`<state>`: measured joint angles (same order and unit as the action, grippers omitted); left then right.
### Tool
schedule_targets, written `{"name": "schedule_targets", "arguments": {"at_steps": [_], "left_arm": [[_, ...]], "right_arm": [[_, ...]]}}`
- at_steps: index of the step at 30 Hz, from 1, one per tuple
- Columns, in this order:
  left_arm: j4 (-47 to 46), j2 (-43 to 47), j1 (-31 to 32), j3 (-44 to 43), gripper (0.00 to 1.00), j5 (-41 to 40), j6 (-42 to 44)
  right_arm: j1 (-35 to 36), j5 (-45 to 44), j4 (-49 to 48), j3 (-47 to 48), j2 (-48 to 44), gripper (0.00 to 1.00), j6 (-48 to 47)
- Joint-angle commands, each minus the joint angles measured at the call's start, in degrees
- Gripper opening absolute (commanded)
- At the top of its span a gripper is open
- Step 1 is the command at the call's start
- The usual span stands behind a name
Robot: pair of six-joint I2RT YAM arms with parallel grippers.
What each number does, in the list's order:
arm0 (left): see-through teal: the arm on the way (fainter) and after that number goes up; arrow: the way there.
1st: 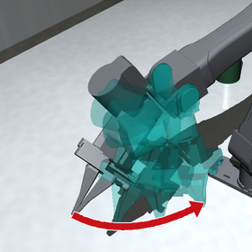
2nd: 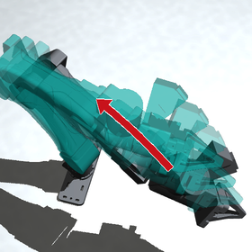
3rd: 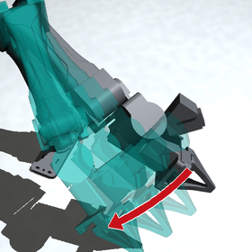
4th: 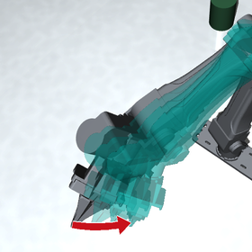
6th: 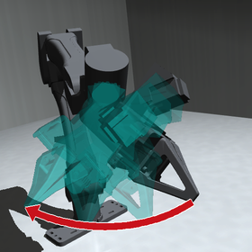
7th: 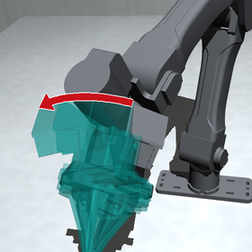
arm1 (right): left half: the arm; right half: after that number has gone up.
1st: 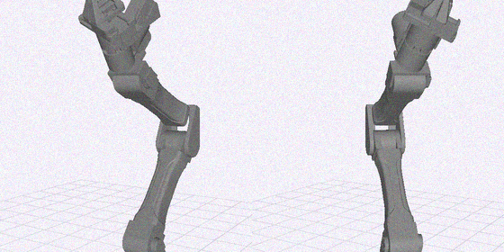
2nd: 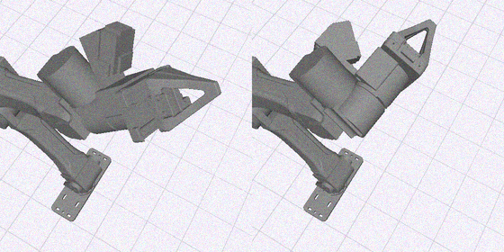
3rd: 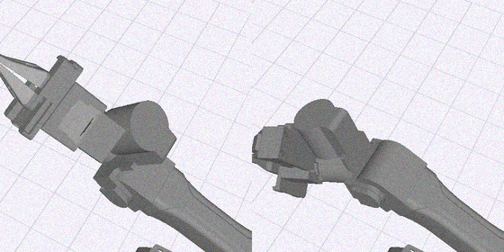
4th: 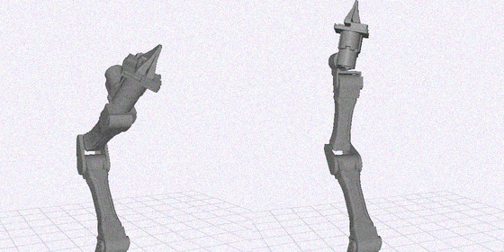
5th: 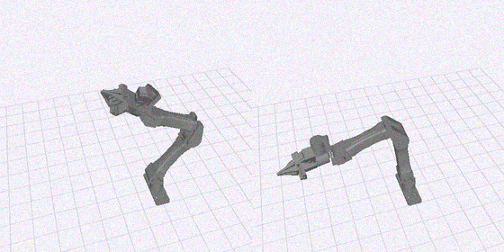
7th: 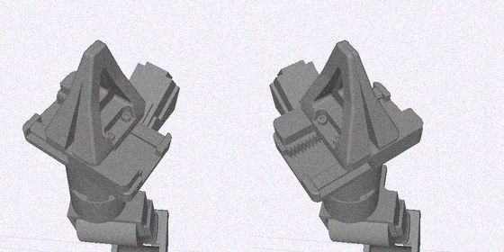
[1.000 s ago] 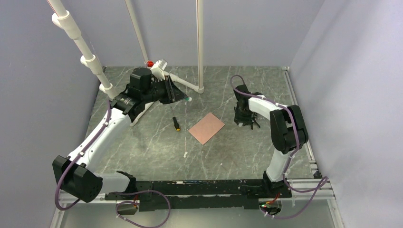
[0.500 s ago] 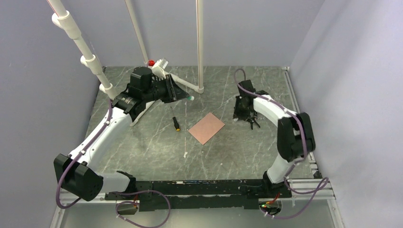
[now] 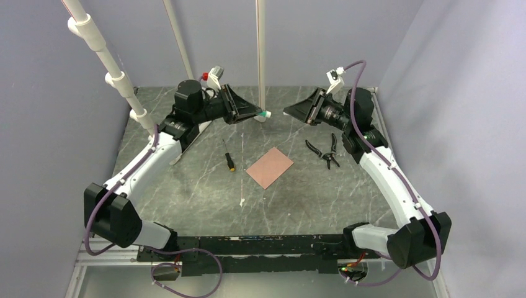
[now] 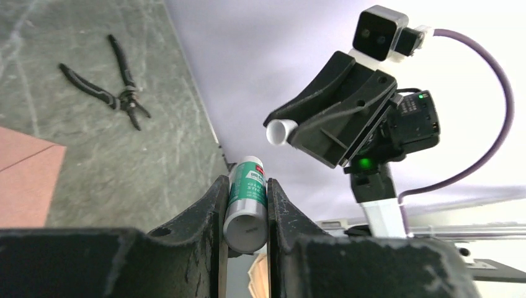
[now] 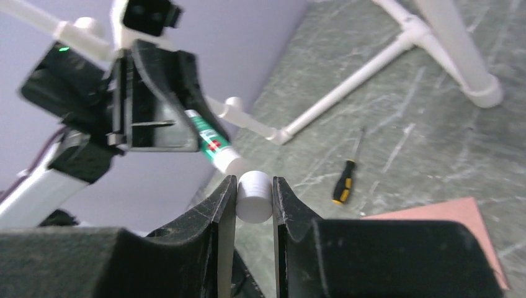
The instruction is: Place the letter into the envelope and seal it
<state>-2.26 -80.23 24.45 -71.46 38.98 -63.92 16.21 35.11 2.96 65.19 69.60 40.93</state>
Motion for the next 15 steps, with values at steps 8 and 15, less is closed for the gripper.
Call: {"name": "schedule_targets", "arguments": {"at_steps": [8, 15], "left_arm": [[-8.56, -0.63, 0.82, -1.59, 0.02, 3.45, -6.33], [-5.27, -0.11, 0.95, -3.84, 0.02, 2.69, -3.31]], "right_arm": [[0.68, 9.97, -6.72, 3.38, -0.67, 0.00, 2.11], [1.35, 10.46, -9.64, 4.23, -0.15, 0.00, 2.73]]}}
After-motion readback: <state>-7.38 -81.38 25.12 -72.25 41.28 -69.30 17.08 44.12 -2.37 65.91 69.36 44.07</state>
